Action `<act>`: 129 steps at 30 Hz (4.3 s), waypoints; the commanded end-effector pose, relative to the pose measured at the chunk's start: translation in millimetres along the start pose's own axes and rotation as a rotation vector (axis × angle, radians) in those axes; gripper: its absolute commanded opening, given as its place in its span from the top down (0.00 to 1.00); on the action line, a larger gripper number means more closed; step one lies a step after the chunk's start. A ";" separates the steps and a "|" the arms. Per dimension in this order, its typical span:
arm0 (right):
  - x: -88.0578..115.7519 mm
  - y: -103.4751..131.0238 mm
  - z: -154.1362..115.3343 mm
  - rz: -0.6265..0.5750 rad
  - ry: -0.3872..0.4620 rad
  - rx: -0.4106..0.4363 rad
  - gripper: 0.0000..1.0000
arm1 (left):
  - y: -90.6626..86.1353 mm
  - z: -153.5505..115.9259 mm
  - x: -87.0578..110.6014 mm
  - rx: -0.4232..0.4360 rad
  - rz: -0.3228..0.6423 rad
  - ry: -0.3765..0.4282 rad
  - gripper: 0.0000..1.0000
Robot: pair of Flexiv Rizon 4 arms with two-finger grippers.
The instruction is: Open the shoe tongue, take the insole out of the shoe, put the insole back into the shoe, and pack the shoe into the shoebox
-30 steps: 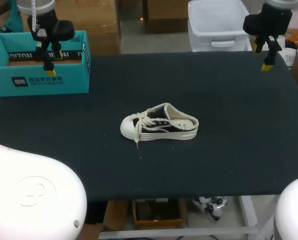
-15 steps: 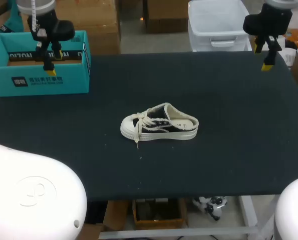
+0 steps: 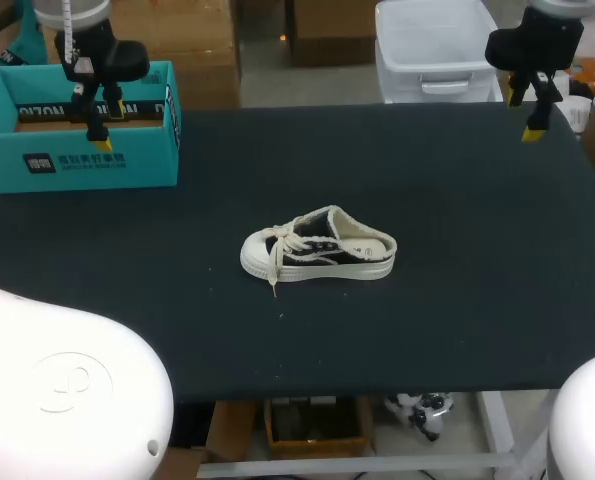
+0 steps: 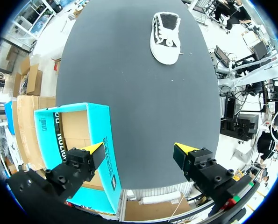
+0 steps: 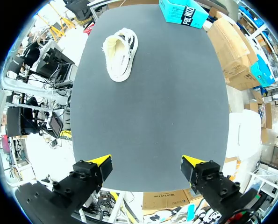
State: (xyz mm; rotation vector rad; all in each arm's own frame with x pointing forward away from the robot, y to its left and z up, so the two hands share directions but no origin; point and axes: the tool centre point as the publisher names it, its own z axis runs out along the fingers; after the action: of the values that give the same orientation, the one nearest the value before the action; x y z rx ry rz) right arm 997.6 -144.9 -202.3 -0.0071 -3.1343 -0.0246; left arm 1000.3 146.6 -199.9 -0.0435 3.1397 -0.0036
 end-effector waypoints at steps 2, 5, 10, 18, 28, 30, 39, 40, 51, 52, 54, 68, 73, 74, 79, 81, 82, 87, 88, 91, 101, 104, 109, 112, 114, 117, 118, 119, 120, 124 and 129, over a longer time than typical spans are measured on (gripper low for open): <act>11.3 8.7 13.3 0.031 0.014 -0.081 0.00 | -11.2 -8.7 18.1 0.036 -0.054 -0.007 0.00; 24.1 24.7 28.3 0.030 0.034 -0.115 0.00 | -20.8 -10.0 27.5 0.036 -0.094 0.005 0.00; 44.0 44.3 43.9 0.038 0.012 -0.201 0.00 | -33.8 -10.7 35.7 0.041 -0.199 0.049 0.00; 73.7 69.8 77.0 0.082 -0.051 -0.373 0.00 | -69.0 -3.1 57.2 -0.047 -0.415 0.127 0.00; 87.3 95.6 108.1 0.111 -0.113 -0.526 0.00 | -88.9 6.0 77.6 0.022 -0.488 0.222 0.00; 87.3 95.6 108.1 0.111 -0.113 -0.526 0.00 | -90.1 5.7 78.8 0.006 -0.473 0.216 0.00; 87.3 95.6 108.1 0.111 -0.113 -0.526 0.00 | -90.1 5.7 78.8 0.006 -0.473 0.216 0.00; 87.3 95.6 108.1 0.111 -0.113 -0.526 0.00 | -90.1 5.7 78.8 0.006 -0.473 0.216 0.00; 71.7 129.1 135.0 0.034 0.020 -0.571 0.00 | -133.7 13.6 98.7 -0.036 -0.763 0.203 0.00; 71.4 136.4 140.5 0.026 0.033 -0.579 0.00 | -138.5 14.6 102.0 -0.037 -0.758 0.219 0.00; 71.5 144.6 146.8 0.023 0.054 -0.589 0.00 | -145.5 17.0 105.1 -0.042 -0.813 0.220 0.00; 86.7 186.1 175.1 0.044 0.083 -0.635 0.00 | -179.9 31.0 121.0 -0.049 -0.902 0.237 0.00; 95.5 186.0 184.9 0.067 0.075 -0.655 0.00 | -187.7 35.1 123.6 -0.057 -0.899 0.239 0.00; 96.6 185.3 187.6 0.073 0.073 -0.661 0.00 | -188.8 35.5 123.8 -0.058 -0.892 0.245 0.00; 97.0 181.9 195.6 0.103 0.052 -0.686 0.00 | -192.6 37.5 125.3 -0.063 -0.889 0.250 0.00; 96.1 182.6 198.0 0.109 0.046 -0.694 0.00 | -193.5 38.4 125.6 -0.066 -0.888 0.253 0.00; 95.0 183.0 200.5 0.114 0.045 -0.700 0.00 | -193.9 39.0 125.9 -0.067 -0.888 0.254 0.00; 90.3 189.8 210.6 0.119 0.056 -0.726 0.00 | -195.1 41.3 125.4 -0.069 -0.888 0.259 0.00; 89.3 192.3 213.5 0.115 0.067 -0.739 0.00 | -195.9 42.5 125.0 -0.071 -0.890 0.259 0.00; 88.1 197.5 218.3 0.112 0.083 -0.749 0.00 | -197.7 44.5 124.0 -0.076 -0.892 0.258 0.00; 87.7 208.8 224.3 0.130 0.138 -0.755 0.00 | -200.8 49.9 121.5 -0.076 -0.888 0.262 0.00; 87.8 211.9 226.6 0.132 0.146 -0.762 0.00 | -201.1 51.5 120.1 -0.076 -0.891 0.264 0.00; 90.4 215.1 231.7 0.129 0.154 -0.777 0.00 | -201.6 53.3 120.0 -0.078 -0.897 0.264 0.00; 92.8 216.4 237.1 0.134 0.156 -0.799 0.00 | -201.9 53.7 119.8 -0.075 -0.903 0.263 0.00; 94.2 217.3 239.1 0.131 0.153 -0.817 0.00 | -202.7 54.7 120.3 -0.077 -0.903 0.262 0.00; 95.0 217.4 240.9 0.130 0.144 -0.843 0.00 | -204.0 56.2 120.1 -0.081 -0.903 0.260 0.00; 95.0 217.0 240.7 0.130 0.144 -0.843 0.00 | -204.2 56.7 119.9 -0.083 -0.903 0.261 0.00; 95.1 216.2 239.6 0.128 0.141 -0.848 0.00 | -204.5 57.4 120.3 -0.083 -0.903 0.262 0.00; 95.2 216.1 238.9 0.127 0.140 -0.849 0.00 | -204.5 57.5 120.4 -0.083 -0.904 0.262 0.00; 95.6 219.7 238.3 0.113 0.135 -0.860 0.00 | -205.5 58.7 119.7 -0.083 -0.907 0.264 0.00; 94.6 226.5 245.5 0.098 0.148 -0.882 0.00 | -209.6 61.5 118.8 -0.089 -0.913 0.265 0.00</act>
State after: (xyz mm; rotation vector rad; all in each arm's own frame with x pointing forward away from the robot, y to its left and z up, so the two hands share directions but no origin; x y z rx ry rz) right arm 898.9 81.6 -429.8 -0.1592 -2.7068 -1.2885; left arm 886.0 -62.8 -258.3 -1.5421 3.0255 0.1249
